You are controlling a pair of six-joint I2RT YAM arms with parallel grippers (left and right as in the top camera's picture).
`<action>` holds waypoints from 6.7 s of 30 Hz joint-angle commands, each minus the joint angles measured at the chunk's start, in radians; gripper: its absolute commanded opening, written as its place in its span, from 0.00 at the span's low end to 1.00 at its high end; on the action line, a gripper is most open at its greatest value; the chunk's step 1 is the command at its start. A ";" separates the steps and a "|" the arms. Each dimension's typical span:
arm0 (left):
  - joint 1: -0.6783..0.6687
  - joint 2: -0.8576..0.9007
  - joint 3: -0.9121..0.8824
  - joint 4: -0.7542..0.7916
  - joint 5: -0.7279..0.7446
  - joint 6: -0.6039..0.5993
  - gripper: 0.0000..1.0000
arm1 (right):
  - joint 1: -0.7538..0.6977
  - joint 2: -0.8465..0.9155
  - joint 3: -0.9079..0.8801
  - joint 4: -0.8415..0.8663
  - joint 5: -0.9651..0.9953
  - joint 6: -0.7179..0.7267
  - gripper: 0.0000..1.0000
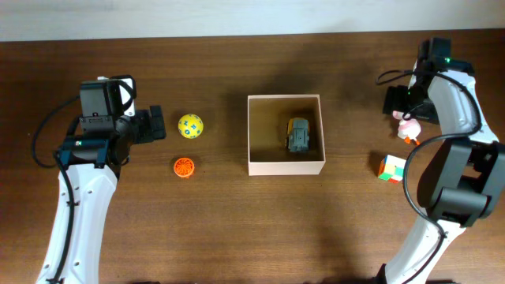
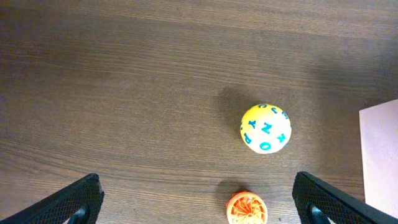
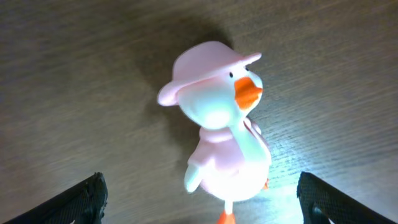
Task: Pack container
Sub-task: 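Grasp the pink-hatted duck toy with the right gripper, then lower the duck into the box beside the truck and release, then grasp the colour cube with the right gripper, then place the cube into the box with the right gripper and release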
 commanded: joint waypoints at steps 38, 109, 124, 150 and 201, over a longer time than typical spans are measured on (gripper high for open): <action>0.006 0.007 0.019 0.001 0.011 -0.013 0.99 | 0.260 -0.394 0.044 -0.127 -0.111 0.100 0.06; 0.006 0.007 0.018 0.001 0.011 -0.013 0.99 | 0.703 -0.282 -0.101 0.135 -0.050 0.329 0.82; 0.006 0.007 0.018 0.001 0.011 -0.013 0.99 | 0.218 -0.472 -0.162 -0.225 -0.053 0.219 0.88; 0.006 0.007 0.018 0.001 0.011 -0.013 0.99 | 0.040 -0.440 -0.716 0.167 -0.054 0.230 0.76; 0.006 0.007 0.018 0.001 0.011 -0.013 0.99 | 0.620 -0.591 -0.385 0.156 -0.057 0.264 0.34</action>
